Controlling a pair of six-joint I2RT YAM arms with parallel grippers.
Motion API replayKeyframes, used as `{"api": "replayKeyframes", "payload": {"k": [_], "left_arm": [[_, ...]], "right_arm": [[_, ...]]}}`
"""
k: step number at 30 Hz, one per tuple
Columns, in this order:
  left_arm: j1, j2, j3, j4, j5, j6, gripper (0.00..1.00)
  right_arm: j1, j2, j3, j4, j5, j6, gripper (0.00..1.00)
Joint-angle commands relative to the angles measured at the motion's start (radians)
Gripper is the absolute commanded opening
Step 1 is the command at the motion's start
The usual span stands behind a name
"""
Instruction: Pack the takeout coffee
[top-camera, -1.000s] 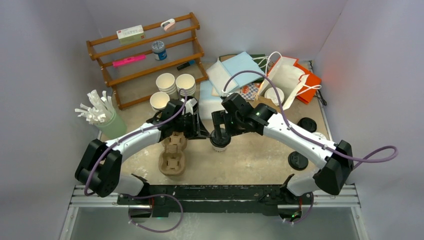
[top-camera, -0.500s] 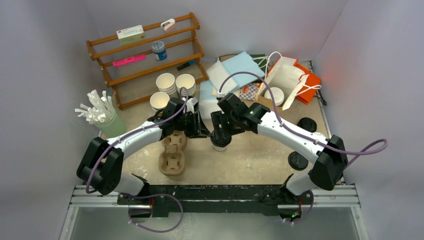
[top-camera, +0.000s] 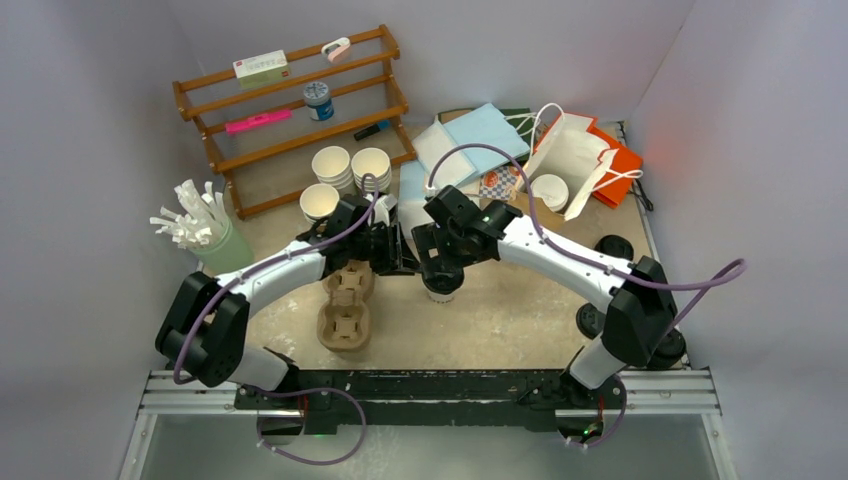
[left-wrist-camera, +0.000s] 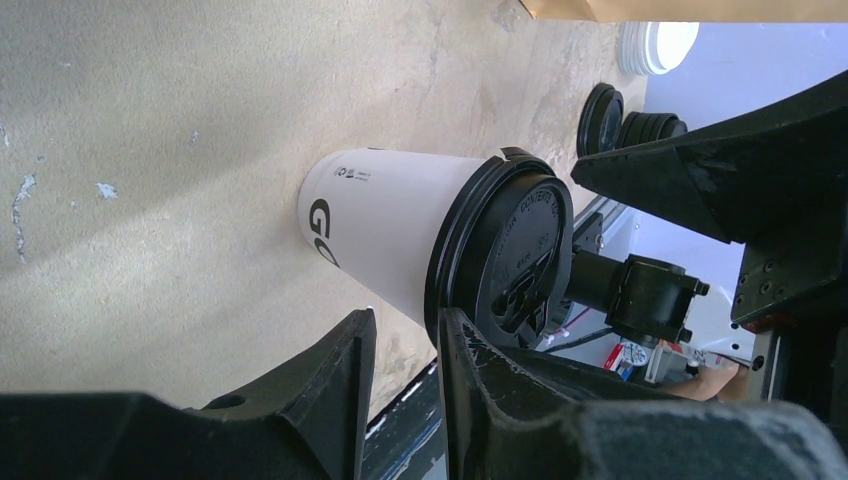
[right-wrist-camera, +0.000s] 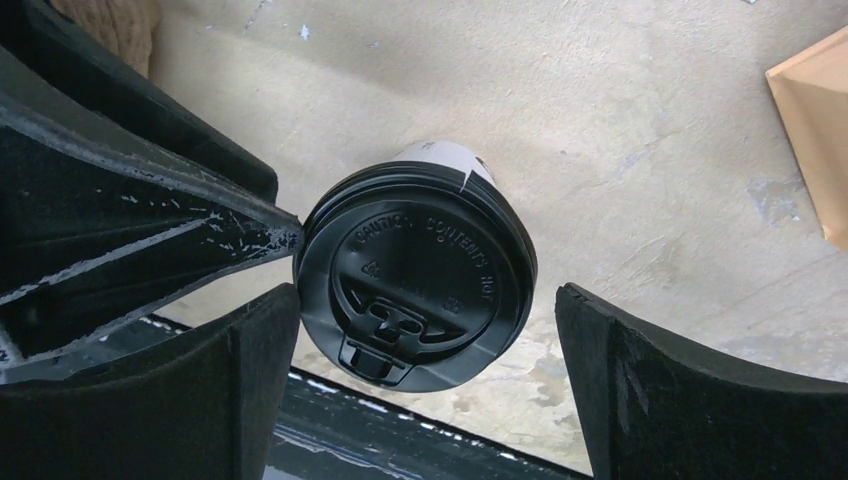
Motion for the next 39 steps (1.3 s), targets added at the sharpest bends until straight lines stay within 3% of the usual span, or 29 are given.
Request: {"api": "replayKeyframes", "payload": {"k": [1, 18, 39], "left_arm": [[0.006, 0.01, 0.038, 0.004, 0.005, 0.028, 0.31], [0.006, 0.033, 0.044, 0.019, 0.013, 0.023, 0.31], [0.005, 0.048, 0.044, 0.027, 0.017, 0.019, 0.31]], "right_arm": [[0.006, 0.014, 0.062, -0.046, 0.059, -0.063, 0.99], [0.047, 0.046, 0.073, -0.083, 0.061, -0.123, 0.98], [0.067, 0.081, 0.058, -0.094, 0.071, -0.127, 0.88]]}}
